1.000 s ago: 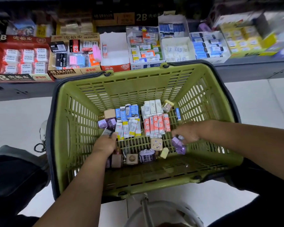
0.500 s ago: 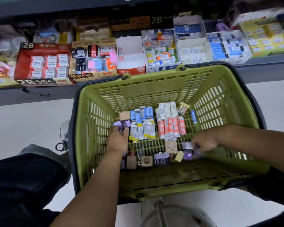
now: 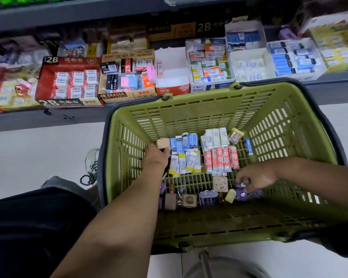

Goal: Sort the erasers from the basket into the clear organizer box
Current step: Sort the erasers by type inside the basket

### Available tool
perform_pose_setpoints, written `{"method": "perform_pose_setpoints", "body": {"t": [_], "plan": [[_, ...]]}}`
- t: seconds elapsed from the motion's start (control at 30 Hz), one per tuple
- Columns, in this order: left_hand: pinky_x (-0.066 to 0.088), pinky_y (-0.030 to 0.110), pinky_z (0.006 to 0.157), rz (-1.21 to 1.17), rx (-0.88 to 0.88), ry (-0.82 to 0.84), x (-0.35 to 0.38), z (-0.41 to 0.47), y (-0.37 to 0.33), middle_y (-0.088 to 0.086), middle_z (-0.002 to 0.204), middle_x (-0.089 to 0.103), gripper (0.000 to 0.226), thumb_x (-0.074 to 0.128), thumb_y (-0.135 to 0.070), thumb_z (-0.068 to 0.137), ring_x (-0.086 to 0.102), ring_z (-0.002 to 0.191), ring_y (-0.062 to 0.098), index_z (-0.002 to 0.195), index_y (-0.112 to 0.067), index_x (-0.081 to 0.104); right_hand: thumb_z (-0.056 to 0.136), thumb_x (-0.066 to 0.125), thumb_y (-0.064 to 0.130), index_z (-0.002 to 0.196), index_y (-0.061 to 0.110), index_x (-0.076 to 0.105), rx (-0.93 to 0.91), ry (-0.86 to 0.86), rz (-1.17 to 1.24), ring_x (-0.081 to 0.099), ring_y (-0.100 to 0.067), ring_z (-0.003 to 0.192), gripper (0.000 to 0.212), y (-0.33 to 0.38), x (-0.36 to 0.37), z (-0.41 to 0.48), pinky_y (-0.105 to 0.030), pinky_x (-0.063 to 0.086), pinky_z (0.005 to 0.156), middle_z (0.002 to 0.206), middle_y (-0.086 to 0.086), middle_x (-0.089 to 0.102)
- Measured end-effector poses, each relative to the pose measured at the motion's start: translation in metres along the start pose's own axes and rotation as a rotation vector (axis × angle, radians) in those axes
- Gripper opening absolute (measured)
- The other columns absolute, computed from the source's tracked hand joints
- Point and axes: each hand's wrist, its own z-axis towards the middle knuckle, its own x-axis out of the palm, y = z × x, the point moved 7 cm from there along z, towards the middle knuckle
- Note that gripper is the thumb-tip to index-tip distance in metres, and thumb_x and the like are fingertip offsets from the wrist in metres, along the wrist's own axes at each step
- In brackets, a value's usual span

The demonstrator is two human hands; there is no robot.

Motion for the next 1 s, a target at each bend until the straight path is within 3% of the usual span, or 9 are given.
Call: {"method": "perform_pose_setpoints", "body": {"t": [0.1,0.17,0.2,0.4,0.53,0.67,0.77,0.87,1.0], "plan": [[0.048,0.044,0.09,-0.045,-0.032,-0.024,0.002,-0.001,-0.002,0.016,0.124,0.056,0.054,0.064,-0.041,0.088,0.057,0.112,0.036,0.122,-0.002,0.048,0.096,0.052,0.027,0.141,0.015,0.039,-0.002,-0.006,0.031,0.045,-0.009,0.089,0.048,-0.002,0.001,0.002,-0.016,0.036,0.064,0.111,0.005,0.053],[0.049,0.042,0.087,-0.028,-0.014,-0.038,0.003,-0.003,-0.001,0.013,0.121,0.059,0.054,0.068,-0.041,0.085,0.059,0.11,0.033,0.12,-0.005,0.049,0.096,0.052,0.027,0.14,0.016,0.039,0.001,-0.006,0.049,0.042,-0.002,0.074,0.048,-0.004,0.003,0.005,-0.012,0.033,0.059,0.087,0.014,0.043],[0.049,0.041,0.086,-0.021,-0.005,-0.047,0.003,-0.003,0.0,0.011,0.12,0.06,0.053,0.07,-0.041,0.084,0.06,0.108,0.032,0.118,-0.006,0.05,0.096,0.053,0.027,0.14,0.016,0.039,0.003,-0.01,0.051,0.039,0.0,0.071,0.048,-0.004,0.003,0.006,-0.011,0.032,0.059,0.084,0.013,0.04],[0.05,0.037,0.083,-0.001,-0.025,-0.078,0.0,-0.004,0.001,0.009,0.116,0.063,0.062,0.074,-0.049,0.077,0.062,0.105,0.03,0.117,-0.009,0.05,0.094,0.055,0.028,0.139,0.019,0.041,-0.006,-0.018,0.055,0.047,-0.011,0.091,0.048,-0.004,0.005,0.008,-0.017,0.037,0.066,0.095,0.008,0.045],[0.05,0.04,0.082,0.015,-0.011,-0.076,0.001,-0.003,0.003,0.011,0.114,0.065,0.058,0.072,-0.045,0.08,0.062,0.104,0.031,0.117,-0.007,0.048,0.093,0.056,0.03,0.138,0.02,0.042,-0.004,-0.019,0.056,0.05,-0.011,0.088,0.048,-0.005,0.009,0.01,-0.024,0.043,0.073,0.101,0.004,0.049],[0.051,0.039,0.083,-0.002,-0.008,-0.069,0.002,-0.002,0.001,0.011,0.116,0.064,0.058,0.073,-0.042,0.08,0.062,0.105,0.031,0.118,-0.007,0.048,0.093,0.057,0.029,0.137,0.021,0.042,-0.001,-0.021,0.071,0.052,-0.008,0.078,0.047,-0.007,0.009,0.013,-0.025,0.045,0.072,0.095,0.007,0.051],[0.05,0.04,0.086,-0.039,-0.018,-0.041,0.002,-0.001,0.001,0.011,0.116,0.064,0.055,0.076,-0.037,0.079,0.061,0.106,0.032,0.117,-0.007,0.049,0.092,0.057,0.029,0.137,0.021,0.042,-0.001,-0.018,0.086,0.054,-0.01,0.08,0.048,-0.008,0.01,0.015,-0.028,0.047,0.076,0.106,0.0,0.057],[0.048,0.039,0.082,-0.021,-0.003,-0.032,-0.001,0.001,0.002,0.012,0.114,0.065,0.052,0.077,-0.035,0.079,0.061,0.104,0.033,0.114,-0.007,0.05,0.092,0.057,0.03,0.137,0.022,0.042,-0.004,-0.021,0.083,0.055,-0.012,0.085,0.048,-0.008,0.01,0.015,-0.029,0.047,0.079,0.112,-0.001,0.056],[0.043,0.033,0.069,0.189,0.06,-0.07,-0.008,-0.001,-0.004,0.011,0.108,0.067,0.046,0.069,-0.039,0.086,0.063,0.1,0.032,0.114,-0.008,0.051,0.092,0.057,0.029,0.137,0.021,0.042,-0.004,-0.017,0.09,0.056,-0.014,0.087,0.048,-0.009,0.011,0.017,-0.03,0.048,0.081,0.114,-0.005,0.058]]}}
